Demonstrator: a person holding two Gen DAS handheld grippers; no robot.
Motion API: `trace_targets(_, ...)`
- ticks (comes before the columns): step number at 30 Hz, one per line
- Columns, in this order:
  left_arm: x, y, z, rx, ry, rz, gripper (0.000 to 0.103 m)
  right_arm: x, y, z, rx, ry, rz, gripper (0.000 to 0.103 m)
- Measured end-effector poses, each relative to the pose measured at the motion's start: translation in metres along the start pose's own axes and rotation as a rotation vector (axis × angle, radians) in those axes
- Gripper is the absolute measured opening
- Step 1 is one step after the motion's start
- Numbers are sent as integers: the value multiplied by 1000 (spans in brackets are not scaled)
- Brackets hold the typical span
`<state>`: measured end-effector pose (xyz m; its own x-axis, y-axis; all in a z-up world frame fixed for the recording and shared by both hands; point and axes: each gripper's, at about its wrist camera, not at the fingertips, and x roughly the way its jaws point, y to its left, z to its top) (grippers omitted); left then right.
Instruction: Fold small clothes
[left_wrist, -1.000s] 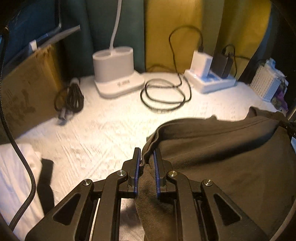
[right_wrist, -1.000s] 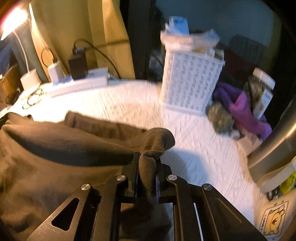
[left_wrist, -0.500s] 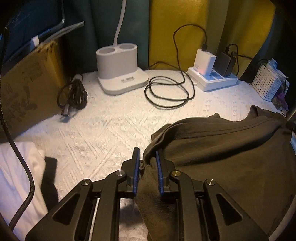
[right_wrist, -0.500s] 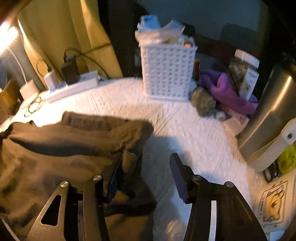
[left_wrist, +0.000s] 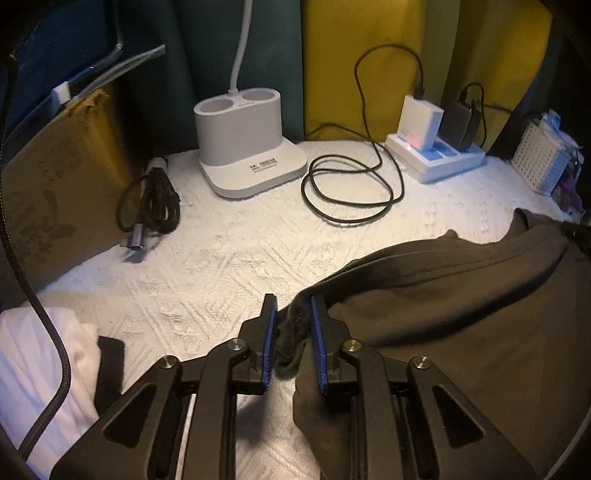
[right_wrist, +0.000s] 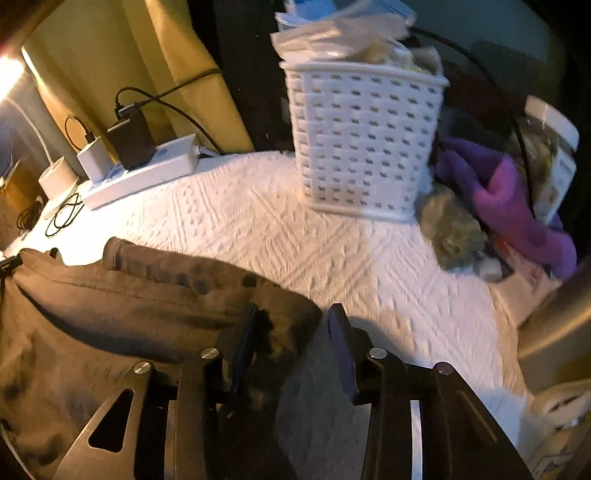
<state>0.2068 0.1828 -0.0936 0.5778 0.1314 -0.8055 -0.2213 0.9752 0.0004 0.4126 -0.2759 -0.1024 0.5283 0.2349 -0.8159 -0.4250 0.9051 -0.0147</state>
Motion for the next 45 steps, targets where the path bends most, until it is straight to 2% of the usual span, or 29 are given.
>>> trace_targets(3,11,3,1,-7,17,12,24,7,5,9,-45,-26,-88,35)
trace_targets(8,13,6,3,-34,9,29,28,12,4,14,-59,-27,-168,35)
trace_targets(10,7,8,2,-53,-2,28,37,6,3,13,-58,-35,-179,36)
trace_targets(12,-4,11,2,-71,-31,17,57,-5,5,13,-63,-46,-200,36)
trace_targets(15,-24,11,-2,-79,-53,3,58,-27,12,9,-69,-72,-196,38)
trace_targets(17,-35,9,-10,-73,-58,-9,58,-42,18,1,-77,-87,-189,52)
trace_targets(18,-40,7,-14,-69,-59,-17,58,-48,20,-4,-77,-93,-186,70)
trace_targets(19,-45,5,-20,-66,-58,-26,58,-56,25,-8,-77,-100,-181,76)
trace_targets(32,-100,-8,-107,-64,-61,-111,62,-119,54,-91,-41,-73,-161,76)
trace_targets(45,-129,-7,-169,-85,-56,-125,62,-167,54,-166,34,-76,-180,76)
